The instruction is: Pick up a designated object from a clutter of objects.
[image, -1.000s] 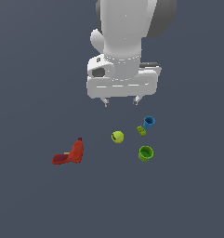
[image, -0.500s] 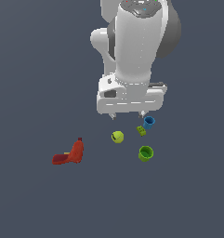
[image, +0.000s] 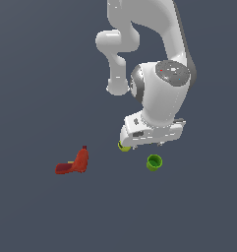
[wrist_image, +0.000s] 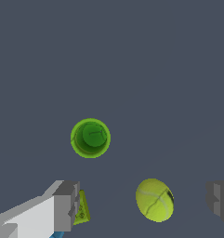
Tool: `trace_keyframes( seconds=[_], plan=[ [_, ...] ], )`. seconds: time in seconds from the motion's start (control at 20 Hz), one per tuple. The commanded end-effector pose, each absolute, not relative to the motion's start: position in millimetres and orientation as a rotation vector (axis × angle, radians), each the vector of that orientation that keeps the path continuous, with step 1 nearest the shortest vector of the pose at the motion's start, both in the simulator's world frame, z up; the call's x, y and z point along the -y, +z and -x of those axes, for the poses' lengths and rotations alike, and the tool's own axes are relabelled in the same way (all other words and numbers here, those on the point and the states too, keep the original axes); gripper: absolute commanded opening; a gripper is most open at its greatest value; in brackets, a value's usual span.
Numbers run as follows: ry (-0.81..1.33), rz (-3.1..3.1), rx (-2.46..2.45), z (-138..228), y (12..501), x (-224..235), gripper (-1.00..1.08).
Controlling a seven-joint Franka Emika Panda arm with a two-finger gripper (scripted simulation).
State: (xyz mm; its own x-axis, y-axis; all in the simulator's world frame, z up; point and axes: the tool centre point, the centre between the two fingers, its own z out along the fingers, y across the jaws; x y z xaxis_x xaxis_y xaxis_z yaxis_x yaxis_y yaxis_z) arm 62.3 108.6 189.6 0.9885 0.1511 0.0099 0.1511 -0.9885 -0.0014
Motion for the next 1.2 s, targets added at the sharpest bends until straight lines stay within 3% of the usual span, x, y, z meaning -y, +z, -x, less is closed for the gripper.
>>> trace_keyframes(
  seconds=[0.0, 0.5, 1.15],
  plan=[
    [-0.012, 3.13, 0.27, -66.8, 165.3, -122.9, 1.0],
    [-0.002, 3.123, 0.351, -70.7, 103.1, -158.9, 1.0],
    [0.001, 3.121, 0.363, -69.6, 79.6, -164.3, 1.0]
  ],
)
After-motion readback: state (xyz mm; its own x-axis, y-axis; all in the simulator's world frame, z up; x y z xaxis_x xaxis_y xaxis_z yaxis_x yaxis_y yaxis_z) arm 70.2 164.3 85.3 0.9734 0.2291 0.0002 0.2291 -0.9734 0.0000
